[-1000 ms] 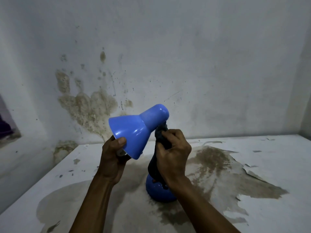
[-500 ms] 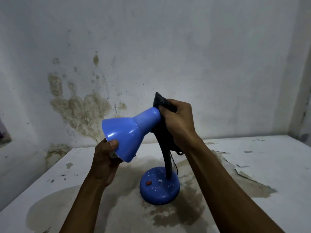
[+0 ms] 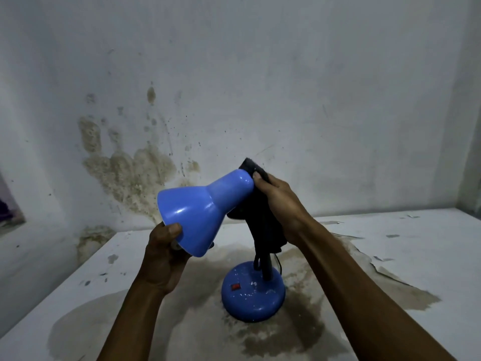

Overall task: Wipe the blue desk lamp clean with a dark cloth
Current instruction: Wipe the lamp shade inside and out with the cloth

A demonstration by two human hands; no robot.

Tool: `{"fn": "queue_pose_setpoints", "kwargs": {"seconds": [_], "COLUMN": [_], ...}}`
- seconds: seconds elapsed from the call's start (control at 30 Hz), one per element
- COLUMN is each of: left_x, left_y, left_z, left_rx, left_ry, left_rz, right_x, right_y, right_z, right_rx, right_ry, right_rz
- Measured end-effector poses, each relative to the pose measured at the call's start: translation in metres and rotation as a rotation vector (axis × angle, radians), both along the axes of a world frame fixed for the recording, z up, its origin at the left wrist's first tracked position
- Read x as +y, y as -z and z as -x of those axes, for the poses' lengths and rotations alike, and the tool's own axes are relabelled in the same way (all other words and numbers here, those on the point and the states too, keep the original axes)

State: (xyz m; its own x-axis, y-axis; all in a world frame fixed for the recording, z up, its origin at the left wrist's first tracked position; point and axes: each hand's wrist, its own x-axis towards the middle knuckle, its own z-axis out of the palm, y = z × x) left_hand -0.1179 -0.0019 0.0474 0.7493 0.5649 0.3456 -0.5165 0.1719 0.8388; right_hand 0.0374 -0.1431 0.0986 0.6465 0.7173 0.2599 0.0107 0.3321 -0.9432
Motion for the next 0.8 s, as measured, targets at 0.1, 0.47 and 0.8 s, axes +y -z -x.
{"fn": "queue_pose_setpoints", "kwargs": {"seconds": [0.1,0.47,0.8], "left_x": [0.0,0.0,-0.001], "left_y": [-0.001,-0.002,-0.003], "left_z": [-0.002,-0.002,0.0], "left_rx": [-0.003,0.016,0.041], "left_ry": [0.007,-0.001,-0.013], "left_rz": [-0.005,-0.075,-0.077], "right_x": [0.003,0.015,0.012], "right_y": [0.007,0.008,0.017], "right_z": [0.001,0.025,0.022], "right_rx": [0.058,-1.102,-1.421], "right_ry": [0.043,0.572,0.553], "right_rz": [0.007,-0.045,-0.047]}}
